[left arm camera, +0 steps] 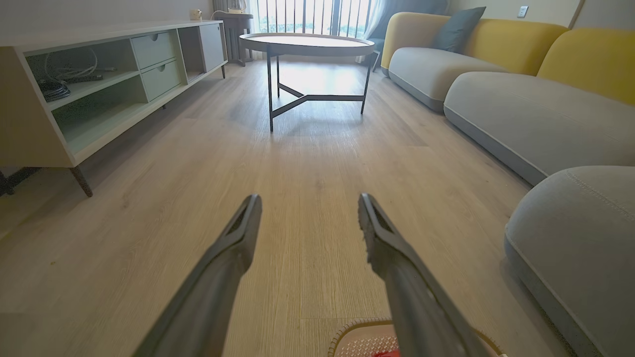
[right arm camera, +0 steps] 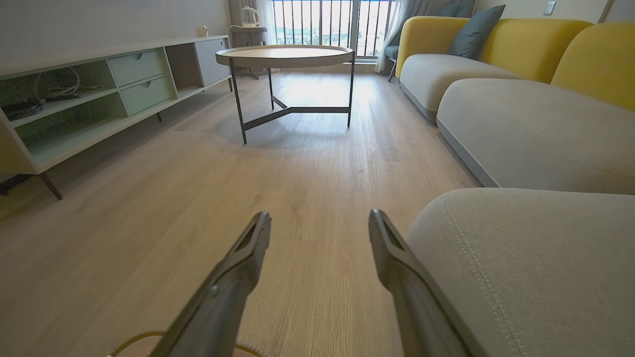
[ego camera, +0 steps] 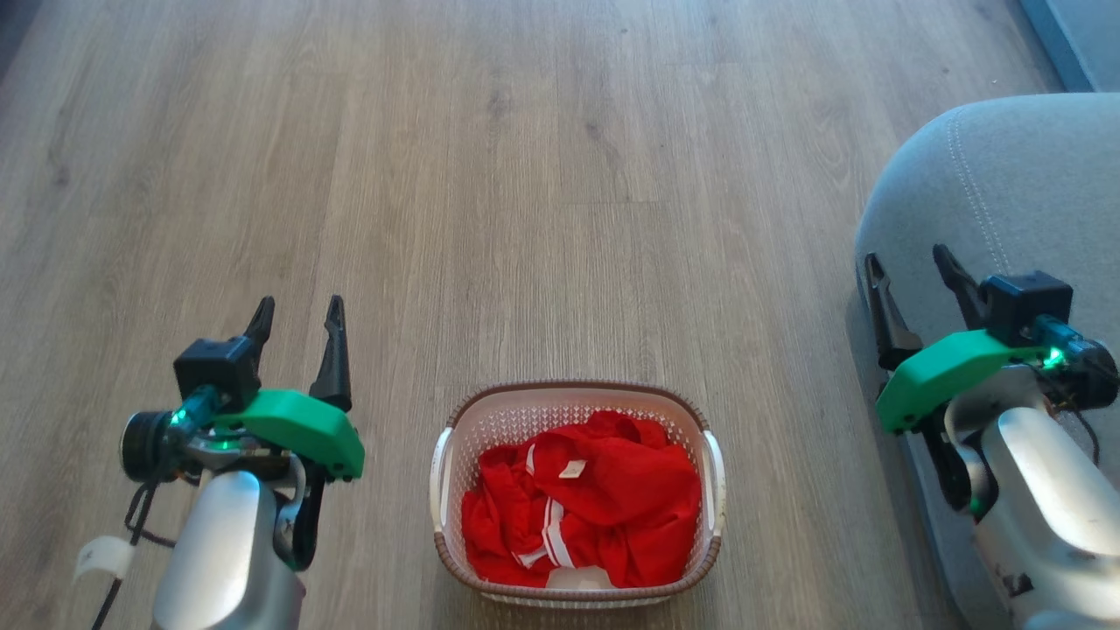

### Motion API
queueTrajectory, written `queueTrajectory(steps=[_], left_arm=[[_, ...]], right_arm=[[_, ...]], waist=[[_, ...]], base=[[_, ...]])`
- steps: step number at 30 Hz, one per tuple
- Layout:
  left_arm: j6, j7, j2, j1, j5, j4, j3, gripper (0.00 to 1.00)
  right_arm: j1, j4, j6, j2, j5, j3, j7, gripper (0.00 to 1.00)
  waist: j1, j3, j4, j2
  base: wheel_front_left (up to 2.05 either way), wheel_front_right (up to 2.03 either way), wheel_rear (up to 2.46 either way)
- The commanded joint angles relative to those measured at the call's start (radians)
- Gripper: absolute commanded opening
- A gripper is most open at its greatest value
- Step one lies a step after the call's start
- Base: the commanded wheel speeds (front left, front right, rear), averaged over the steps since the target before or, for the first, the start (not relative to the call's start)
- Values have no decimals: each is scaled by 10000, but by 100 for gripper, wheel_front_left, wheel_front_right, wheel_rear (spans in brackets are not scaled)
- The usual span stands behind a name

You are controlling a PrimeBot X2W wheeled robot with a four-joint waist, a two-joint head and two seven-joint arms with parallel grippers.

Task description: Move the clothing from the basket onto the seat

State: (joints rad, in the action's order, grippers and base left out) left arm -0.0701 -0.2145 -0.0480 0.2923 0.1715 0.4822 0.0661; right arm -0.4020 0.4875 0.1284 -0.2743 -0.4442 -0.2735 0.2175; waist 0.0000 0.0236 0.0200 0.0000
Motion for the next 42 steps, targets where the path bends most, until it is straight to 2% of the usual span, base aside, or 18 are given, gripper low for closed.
queueTrajectory(steps=[1, 10, 25, 42], left_arm=[[28, -204, -226, 619, -338, -209, -212, 100], [92, -471, -214, 883, -1491, -147, -103, 100], [-3, -473, -130, 909, -1085, 156, -444, 100], [-128, -473, -58, 963, -1164, 187, -568, 100]], right_arm=[[-506, -215, 22, -242, 294, -145, 176, 100], [-790, -192, 23, -350, 1376, -99, 440, 100], [-699, -193, 23, -223, 1117, 98, 442, 100], [-812, -163, 23, -246, 825, 88, 442, 100]], waist=[[0, 13, 3, 0], [0, 75, 61, 0], [0, 84, 64, 0], [0, 329, 73, 0]], base=[[0, 0, 0], [0, 0, 0], [0, 0, 0], [0, 0, 0]])
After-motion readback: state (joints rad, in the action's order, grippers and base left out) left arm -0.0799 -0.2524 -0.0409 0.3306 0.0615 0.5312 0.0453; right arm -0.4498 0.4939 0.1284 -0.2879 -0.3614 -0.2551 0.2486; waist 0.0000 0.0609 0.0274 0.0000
